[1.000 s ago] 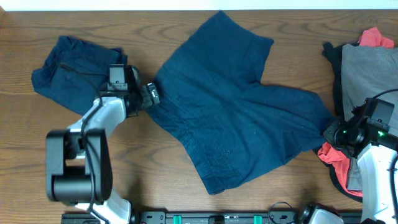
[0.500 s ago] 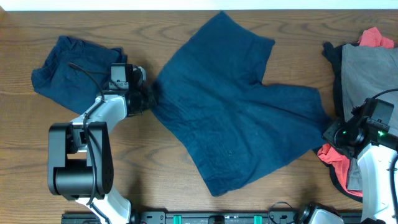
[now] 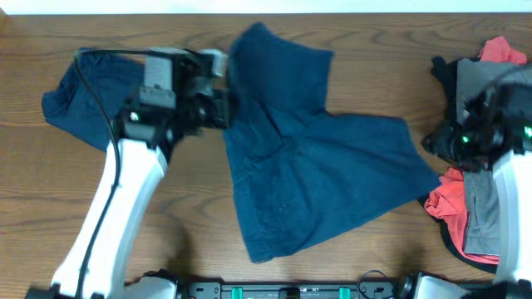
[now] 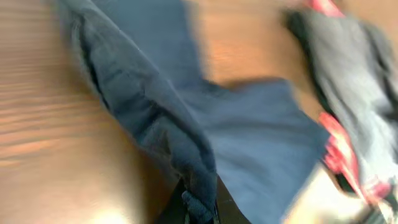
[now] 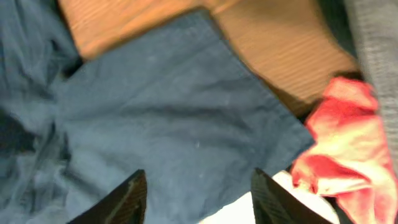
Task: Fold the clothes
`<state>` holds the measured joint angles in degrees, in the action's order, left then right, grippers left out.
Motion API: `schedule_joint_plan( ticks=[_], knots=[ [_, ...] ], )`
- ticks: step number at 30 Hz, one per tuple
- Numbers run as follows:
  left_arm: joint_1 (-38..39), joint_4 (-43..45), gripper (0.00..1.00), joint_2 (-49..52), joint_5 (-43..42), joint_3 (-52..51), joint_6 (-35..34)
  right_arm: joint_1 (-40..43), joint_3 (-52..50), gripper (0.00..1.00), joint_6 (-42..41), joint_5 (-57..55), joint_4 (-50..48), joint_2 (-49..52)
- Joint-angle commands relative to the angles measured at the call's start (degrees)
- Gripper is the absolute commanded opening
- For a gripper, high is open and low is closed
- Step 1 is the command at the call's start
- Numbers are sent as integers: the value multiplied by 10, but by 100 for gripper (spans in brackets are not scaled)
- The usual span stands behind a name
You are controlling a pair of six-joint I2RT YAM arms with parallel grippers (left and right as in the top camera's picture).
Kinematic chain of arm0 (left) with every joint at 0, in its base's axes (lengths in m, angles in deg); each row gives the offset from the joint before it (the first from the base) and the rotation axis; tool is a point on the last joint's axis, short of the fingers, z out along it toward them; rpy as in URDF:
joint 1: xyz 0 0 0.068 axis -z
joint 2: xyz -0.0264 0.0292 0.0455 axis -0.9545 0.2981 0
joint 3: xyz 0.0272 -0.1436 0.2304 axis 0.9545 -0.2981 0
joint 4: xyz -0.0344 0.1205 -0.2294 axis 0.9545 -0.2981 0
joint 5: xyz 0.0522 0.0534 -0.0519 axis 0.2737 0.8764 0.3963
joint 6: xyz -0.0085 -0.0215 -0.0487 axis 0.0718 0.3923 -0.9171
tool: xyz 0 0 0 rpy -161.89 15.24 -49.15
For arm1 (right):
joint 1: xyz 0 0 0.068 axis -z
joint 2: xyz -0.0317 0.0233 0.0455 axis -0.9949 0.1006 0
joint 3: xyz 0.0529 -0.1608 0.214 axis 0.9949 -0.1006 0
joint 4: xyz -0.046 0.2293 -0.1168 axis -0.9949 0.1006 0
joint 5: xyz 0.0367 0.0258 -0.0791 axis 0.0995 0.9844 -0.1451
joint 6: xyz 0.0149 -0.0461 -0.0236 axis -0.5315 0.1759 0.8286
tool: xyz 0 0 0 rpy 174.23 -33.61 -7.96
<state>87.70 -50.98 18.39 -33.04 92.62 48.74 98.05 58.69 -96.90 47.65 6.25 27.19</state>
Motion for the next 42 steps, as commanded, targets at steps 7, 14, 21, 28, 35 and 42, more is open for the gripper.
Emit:
schedule_joint_plan(
  ticks=[7, 14, 21, 28, 35, 42],
  knots=[
    [175, -155, 6, -50, -40, 0, 74, -78, 150, 80, 91, 129, 62, 162],
    [300, -207, 6, -50, -43, 0, 77, -123, 216, 99, 112, 228, 53, 268],
    [400, -224, 6, -50, -42, 0, 77, -186, 220, 99, 153, 340, 30, 334],
    [414, -228, 6, -50, -5, 0, 63, -233, 220, 94, 150, 378, 44, 386],
    [414, -228, 6, -50, -1, 0, 62, -235, 218, 94, 106, 294, 52, 425],
    [414, -228, 6, -50, -1, 0, 62, -208, 221, 94, 98, 283, 20, 428]
  ],
)
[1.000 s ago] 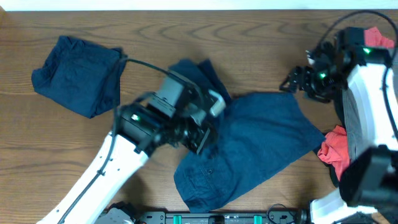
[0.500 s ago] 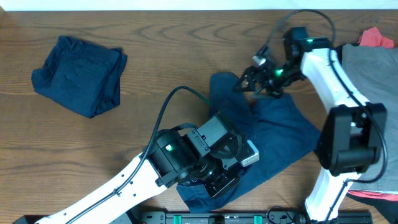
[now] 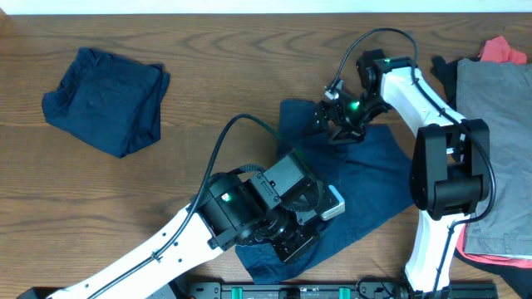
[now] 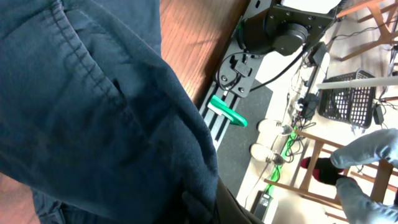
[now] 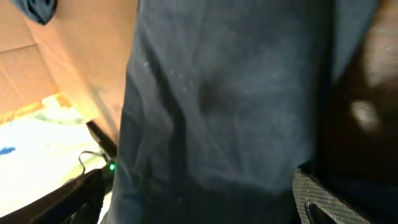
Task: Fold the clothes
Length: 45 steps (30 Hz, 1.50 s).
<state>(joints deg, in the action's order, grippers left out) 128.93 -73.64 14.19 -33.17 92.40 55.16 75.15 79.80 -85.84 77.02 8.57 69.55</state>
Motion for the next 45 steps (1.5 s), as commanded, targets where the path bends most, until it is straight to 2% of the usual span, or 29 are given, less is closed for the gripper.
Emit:
schedule_joint_plan(
  ticks=[1, 3, 7, 15, 18, 20, 22, 24, 25, 31, 37, 45],
  knots=[
    [2, -2, 6, -9, 0, 2, -3, 31, 10, 93, -20, -10, -3, 5],
    [2, -2, 6, -9, 0, 2, -2, 50, 10, 89, -26, 1, 4, 5],
    [2, -2, 6, -9, 25, 2, -2, 58, 10, 89, -7, 16, 36, 5],
    [2, -2, 6, -9, 48, 2, -2, 2, 10, 89, 9, 22, 38, 5],
    [2, -2, 6, -9, 48, 2, -2, -20, 10, 84, 9, 22, 30, 5],
    [2, -2, 6, -9, 48, 2, -2, -31, 10, 73, 9, 22, 30, 5],
    [2, -2, 6, -13, 63, 2, -2, -37, 10, 56, 8, 13, 30, 5],
    [2, -2, 6, -21, 86, 2, -2, -37, 10, 26, 6, 6, 30, 5],
    [0, -2, 6, -27, 98, 2, -2, -36, 10, 2, 6, 6, 30, 5],
    [-16, -2, 6, -72, 121, 2, -2, -22, 11, 1, 7, 7, 10, 5],
    [-40, -4, 6, -95, 168, 2, -12, 0, 43, 1, 26, 64, 22, -10],
    [-72, -4, 6, -96, 177, 2, -18, 19, 90, 1, 19, 15, 61, -62]
  ],
)
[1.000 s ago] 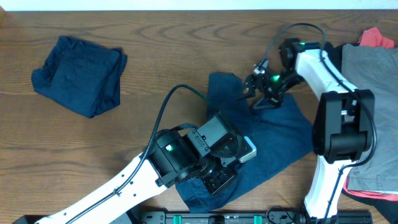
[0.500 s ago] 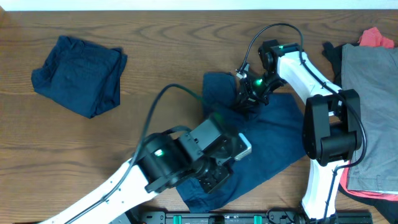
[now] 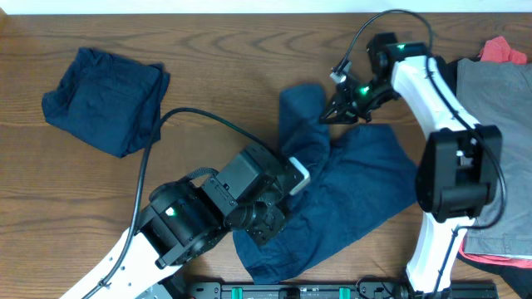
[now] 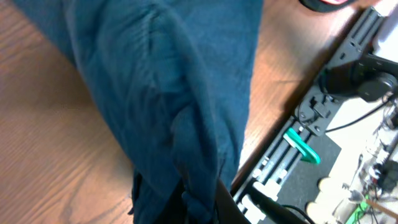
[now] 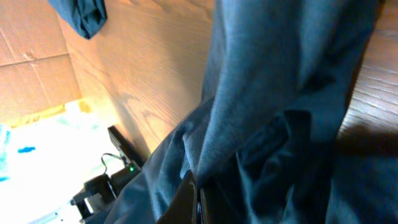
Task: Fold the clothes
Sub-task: 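Lift the shorts with both grippers and raise them toward the back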
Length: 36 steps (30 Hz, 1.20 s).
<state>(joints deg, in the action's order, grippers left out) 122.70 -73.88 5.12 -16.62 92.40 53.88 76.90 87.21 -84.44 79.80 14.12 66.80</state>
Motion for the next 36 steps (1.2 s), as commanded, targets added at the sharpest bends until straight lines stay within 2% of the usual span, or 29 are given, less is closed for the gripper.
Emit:
schedule_joint_plan(
  ticks=[1, 10, 18, 23, 29, 36],
  knots=[
    [-13, -2, 6, -5, 11, 2, -5, 1, 16, 1, 5, -12, 7, -35],
    [-40, -2, 6, -5, 32, 2, -5, 2, 16, 1, 5, -32, -3, -41],
    [-119, 10, 6, -6, 221, 35, -5, 12, 84, 2, -37, -127, -8, -120],
    [-213, 9, 6, -5, 223, 108, -19, 12, 151, 1, -82, -231, -4, -200],
    [-303, 4, 6, -4, 220, 210, -24, 12, 216, 1, -101, -280, -5, -289],
    [-314, 5, 6, -4, 220, 302, -24, 12, 279, 1, -124, -308, -6, -364]
  ],
)
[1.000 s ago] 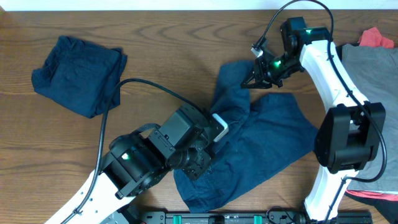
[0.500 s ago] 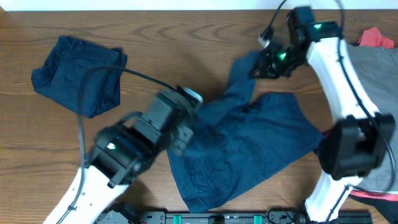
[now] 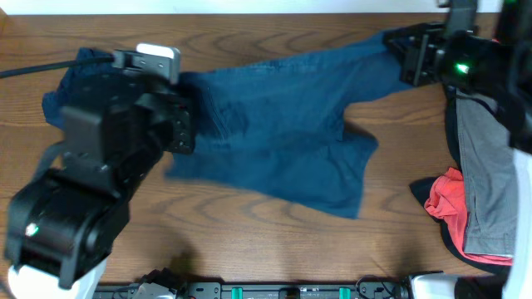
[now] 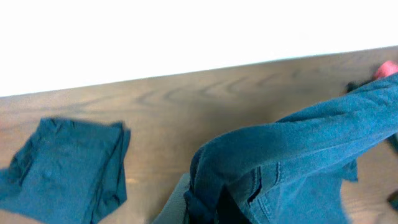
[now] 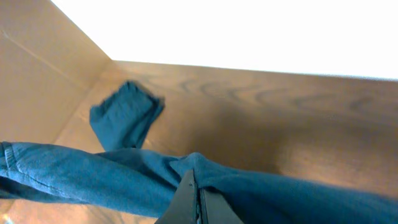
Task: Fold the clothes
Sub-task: 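Lift the shorts with both grippers and raise them toward the back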
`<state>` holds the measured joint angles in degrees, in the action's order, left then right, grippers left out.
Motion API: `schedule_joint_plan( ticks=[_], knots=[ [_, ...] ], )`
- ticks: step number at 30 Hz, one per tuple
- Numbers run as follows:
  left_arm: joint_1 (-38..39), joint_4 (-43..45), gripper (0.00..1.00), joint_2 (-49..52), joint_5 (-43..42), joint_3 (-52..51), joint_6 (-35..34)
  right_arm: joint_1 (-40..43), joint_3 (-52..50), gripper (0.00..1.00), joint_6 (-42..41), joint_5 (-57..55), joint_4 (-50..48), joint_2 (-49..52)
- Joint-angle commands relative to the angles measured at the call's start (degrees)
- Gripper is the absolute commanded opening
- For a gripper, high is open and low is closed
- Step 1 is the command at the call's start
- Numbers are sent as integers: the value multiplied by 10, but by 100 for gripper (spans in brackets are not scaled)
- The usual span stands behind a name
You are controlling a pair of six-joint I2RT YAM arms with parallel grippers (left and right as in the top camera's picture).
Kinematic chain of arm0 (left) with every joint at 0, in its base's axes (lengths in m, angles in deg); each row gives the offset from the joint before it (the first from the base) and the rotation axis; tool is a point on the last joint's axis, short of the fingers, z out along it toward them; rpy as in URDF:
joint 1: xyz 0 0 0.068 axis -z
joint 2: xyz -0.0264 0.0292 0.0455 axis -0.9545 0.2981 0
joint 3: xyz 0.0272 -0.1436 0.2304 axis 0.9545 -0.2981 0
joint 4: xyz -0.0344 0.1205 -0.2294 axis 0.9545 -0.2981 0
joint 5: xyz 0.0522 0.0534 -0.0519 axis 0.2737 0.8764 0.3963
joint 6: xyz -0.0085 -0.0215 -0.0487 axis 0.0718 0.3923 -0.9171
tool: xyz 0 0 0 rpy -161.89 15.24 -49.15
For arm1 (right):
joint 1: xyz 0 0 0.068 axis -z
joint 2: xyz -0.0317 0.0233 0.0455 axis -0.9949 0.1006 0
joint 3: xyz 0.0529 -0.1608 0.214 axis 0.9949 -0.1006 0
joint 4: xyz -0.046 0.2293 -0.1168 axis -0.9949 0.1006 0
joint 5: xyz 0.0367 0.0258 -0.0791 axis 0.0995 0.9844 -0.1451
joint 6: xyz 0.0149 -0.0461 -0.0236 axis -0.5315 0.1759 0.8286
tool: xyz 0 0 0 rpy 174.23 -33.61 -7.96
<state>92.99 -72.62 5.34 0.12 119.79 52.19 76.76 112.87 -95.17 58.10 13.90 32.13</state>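
Observation:
Blue denim shorts [image 3: 283,124] hang stretched between my two grippers, above the wooden table [image 3: 249,241]. My left gripper [image 3: 184,116] is shut on the left end of the shorts. In the left wrist view a thick fold of denim [image 4: 280,155] runs out of the left gripper [image 4: 202,210]. My right gripper [image 3: 409,56] is shut on the far right end. In the right wrist view the cloth [image 5: 93,174] bunches at the right gripper's [image 5: 194,190] closed tips.
A folded dark blue garment [image 4: 62,168] lies at the table's back left, mostly hidden under my left arm [image 3: 83,183] in the overhead view. At the right edge is a pile with a grey garment [image 3: 486,183], a red one [image 3: 445,199] and black cloth.
The shorts were bunched at the table's middle, left gripper low at the front, right gripper behind. Now both grippers are far apart, and the shorts are stretched between them.
First the shorts lay spread out, with my left gripper holding their back left edge and my right gripper open near the pile. Then my left gripper held them at the front centre and my right gripper was at their back edge. Now they hang stretched wide.

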Motion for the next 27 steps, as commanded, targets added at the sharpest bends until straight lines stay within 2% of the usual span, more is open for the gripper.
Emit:
schedule_joint_plan(
  ticks=[1, 7, 14, 18, 22, 27],
  knots=[
    [-17, -7, 6, -7, 53, 37, -7, 13, 30, 1, -17, -92, -4, -26],
    [-17, 6, 6, 2, 53, 45, -7, 13, 42, 1, -17, -101, -4, -32],
    [-17, 68, 6, 93, 53, 45, 23, 19, 42, 1, -14, -115, -29, 68],
    [-25, 126, 6, 188, 53, 45, 37, 29, 42, 1, -10, -132, -104, 154],
    [-55, 222, 6, 283, 53, 46, 36, 38, 42, 1, -19, -145, -211, 220],
    [-92, 348, 6, 344, 53, 75, 33, 48, 64, 1, -72, -166, -325, 231]
  ],
)
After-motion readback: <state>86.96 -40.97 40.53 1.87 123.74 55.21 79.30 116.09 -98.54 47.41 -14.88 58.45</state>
